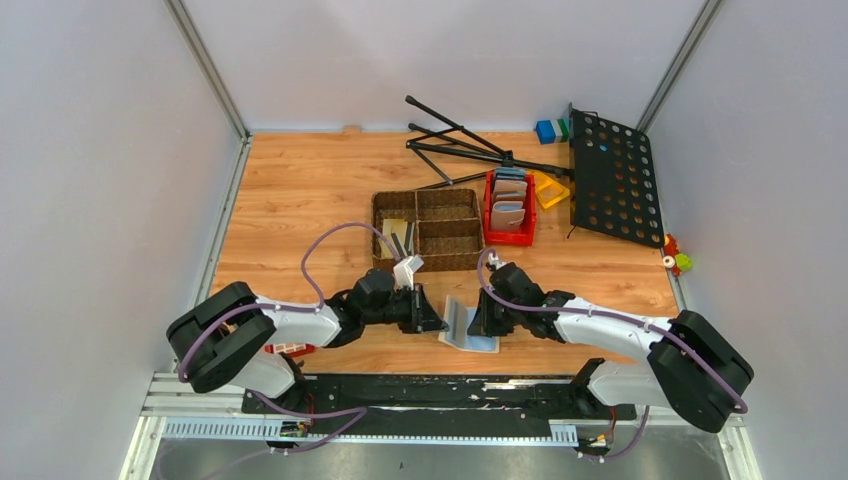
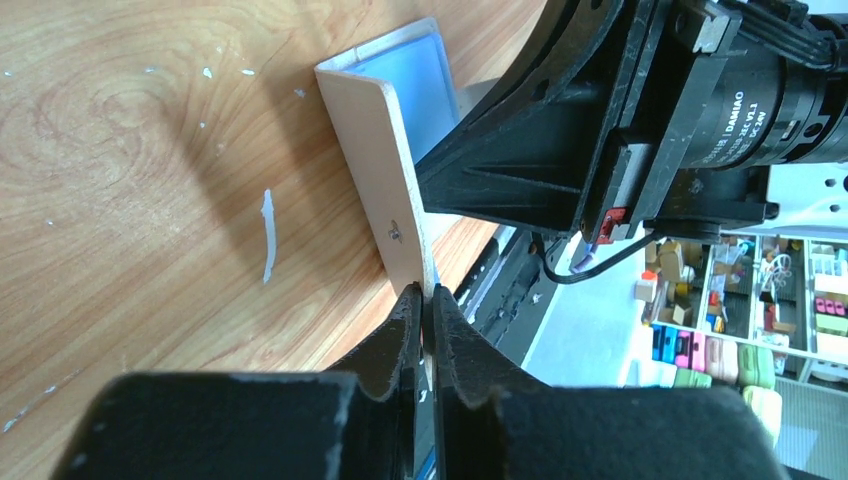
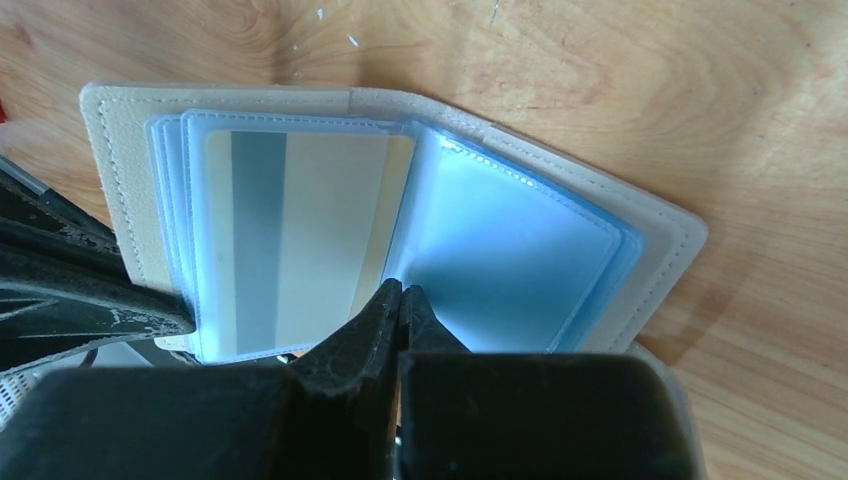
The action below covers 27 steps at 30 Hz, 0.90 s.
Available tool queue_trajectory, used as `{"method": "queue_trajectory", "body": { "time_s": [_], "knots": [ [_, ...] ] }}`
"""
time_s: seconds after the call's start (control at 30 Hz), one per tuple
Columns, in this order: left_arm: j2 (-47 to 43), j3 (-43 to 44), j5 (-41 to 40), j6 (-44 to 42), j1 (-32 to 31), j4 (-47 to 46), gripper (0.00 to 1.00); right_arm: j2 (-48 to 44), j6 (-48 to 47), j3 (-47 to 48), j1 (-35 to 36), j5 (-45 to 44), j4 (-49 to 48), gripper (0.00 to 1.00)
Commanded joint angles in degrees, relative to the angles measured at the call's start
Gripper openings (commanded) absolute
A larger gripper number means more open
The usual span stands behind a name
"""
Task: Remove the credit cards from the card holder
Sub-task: Remove the credit card from the card holder.
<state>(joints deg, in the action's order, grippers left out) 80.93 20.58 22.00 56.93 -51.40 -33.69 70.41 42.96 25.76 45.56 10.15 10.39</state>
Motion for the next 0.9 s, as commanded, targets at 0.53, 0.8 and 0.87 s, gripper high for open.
{"method": "queue_trajectory", "body": {
  "time_s": [0.53,0.8,0.87],
  "knots": [
    [1.5,11.8,-3.6,-7.2,-3.4,17.7,0.01,-1.6,-0.7,-4.0,0.1,3.0,-2.3,0.00],
    [1.0,14.4,-5.9,-8.7,-4.1,23.8,0.00,-8.2,-0.4,-4.4,-0.1,3.1,-1.4,0.18],
    [0.6,14.5,-6.1,-8.7,-4.1,24.2,0.00,-11.3,0.1,-4.8,-0.3,3.2,-1.2,0.29]
  ]
}}
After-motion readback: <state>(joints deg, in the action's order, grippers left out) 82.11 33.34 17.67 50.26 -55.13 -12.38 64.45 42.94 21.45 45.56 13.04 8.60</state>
